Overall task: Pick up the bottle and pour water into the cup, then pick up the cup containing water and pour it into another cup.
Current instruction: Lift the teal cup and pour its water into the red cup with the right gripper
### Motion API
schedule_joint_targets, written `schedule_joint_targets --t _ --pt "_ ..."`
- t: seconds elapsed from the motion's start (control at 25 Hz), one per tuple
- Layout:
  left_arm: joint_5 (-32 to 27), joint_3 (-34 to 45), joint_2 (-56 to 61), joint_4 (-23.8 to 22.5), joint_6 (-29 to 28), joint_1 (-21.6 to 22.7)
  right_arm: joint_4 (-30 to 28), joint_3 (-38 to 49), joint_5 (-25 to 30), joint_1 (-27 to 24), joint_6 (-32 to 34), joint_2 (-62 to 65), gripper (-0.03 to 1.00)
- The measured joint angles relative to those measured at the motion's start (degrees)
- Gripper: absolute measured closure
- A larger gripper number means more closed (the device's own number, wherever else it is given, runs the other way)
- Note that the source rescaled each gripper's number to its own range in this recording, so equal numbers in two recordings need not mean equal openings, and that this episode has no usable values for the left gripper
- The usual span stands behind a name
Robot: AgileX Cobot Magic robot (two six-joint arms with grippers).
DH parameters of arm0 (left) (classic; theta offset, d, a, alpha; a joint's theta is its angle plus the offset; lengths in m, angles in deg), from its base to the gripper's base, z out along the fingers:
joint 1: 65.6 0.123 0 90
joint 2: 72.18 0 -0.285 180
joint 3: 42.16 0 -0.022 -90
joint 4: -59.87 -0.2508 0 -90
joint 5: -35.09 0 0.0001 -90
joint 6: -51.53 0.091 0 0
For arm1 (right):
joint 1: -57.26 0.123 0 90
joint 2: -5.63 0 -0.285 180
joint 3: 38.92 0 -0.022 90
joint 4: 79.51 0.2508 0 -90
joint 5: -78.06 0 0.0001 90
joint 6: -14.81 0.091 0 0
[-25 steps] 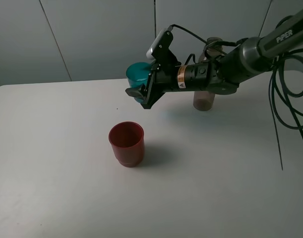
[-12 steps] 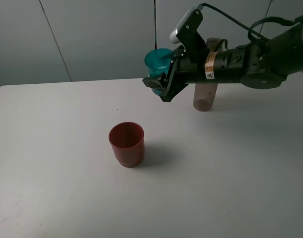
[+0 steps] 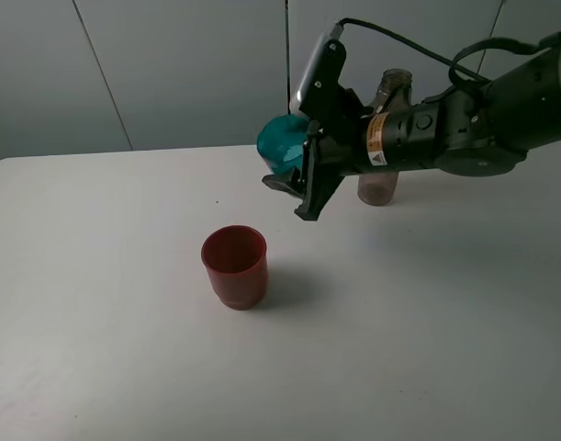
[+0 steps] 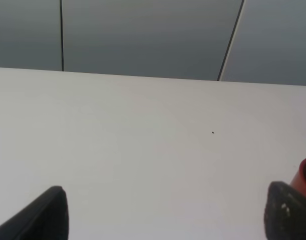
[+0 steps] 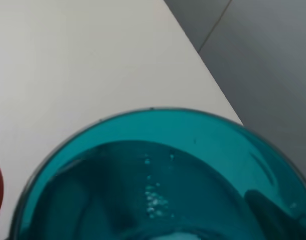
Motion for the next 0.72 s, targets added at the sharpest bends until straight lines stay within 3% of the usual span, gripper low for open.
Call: schedule_joint_targets --t 0.72 --pt "0.0 0.0 0.0 0.0 0.0 0.0 1.2 0.0 4.2 5.5 -10.5 0.0 0.88"
